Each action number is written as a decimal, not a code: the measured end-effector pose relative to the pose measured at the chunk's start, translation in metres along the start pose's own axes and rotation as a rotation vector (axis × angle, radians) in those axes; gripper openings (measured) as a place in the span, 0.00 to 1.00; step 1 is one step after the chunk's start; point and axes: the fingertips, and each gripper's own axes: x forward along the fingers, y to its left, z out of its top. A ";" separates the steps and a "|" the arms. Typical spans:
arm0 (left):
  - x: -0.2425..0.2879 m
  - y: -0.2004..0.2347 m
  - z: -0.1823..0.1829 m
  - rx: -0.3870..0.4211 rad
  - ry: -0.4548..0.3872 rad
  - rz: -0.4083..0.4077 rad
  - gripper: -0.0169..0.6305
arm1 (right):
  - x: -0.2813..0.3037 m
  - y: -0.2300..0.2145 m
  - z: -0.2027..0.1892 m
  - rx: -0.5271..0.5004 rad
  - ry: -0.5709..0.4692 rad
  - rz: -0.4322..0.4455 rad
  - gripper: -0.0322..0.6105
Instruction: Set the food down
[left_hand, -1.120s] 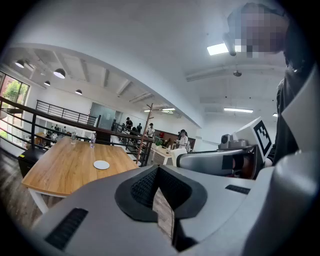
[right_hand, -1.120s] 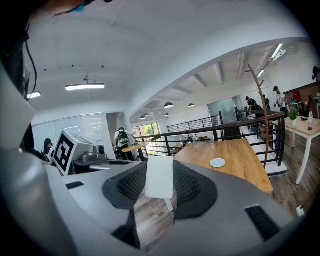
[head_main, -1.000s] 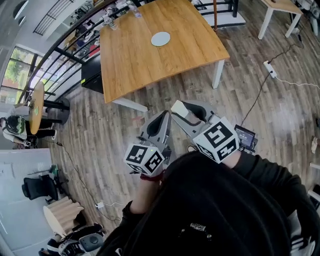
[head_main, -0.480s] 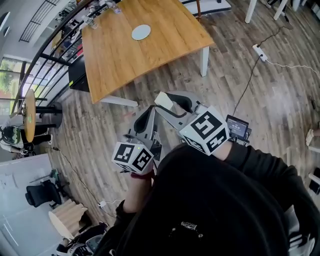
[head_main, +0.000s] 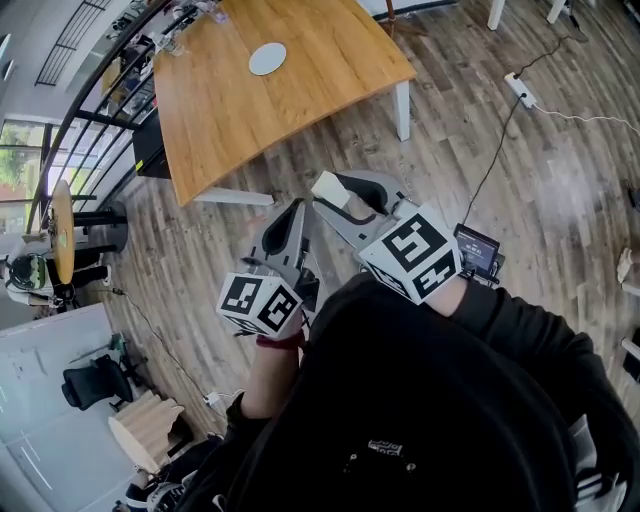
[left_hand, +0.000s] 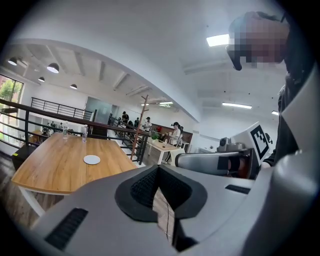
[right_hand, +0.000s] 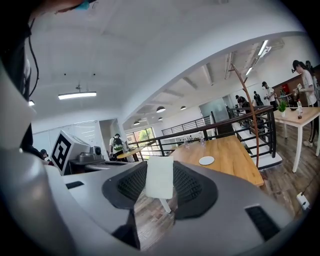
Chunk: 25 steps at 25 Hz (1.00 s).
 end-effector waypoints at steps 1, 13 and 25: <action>0.001 0.000 -0.001 0.000 0.004 0.001 0.03 | 0.000 -0.002 0.001 0.003 -0.003 -0.002 0.32; 0.017 0.022 -0.003 -0.029 0.020 -0.066 0.03 | 0.025 -0.014 0.000 -0.008 0.018 -0.030 0.32; 0.044 0.087 0.033 -0.018 -0.025 -0.150 0.03 | 0.088 -0.023 0.029 -0.092 0.007 -0.090 0.32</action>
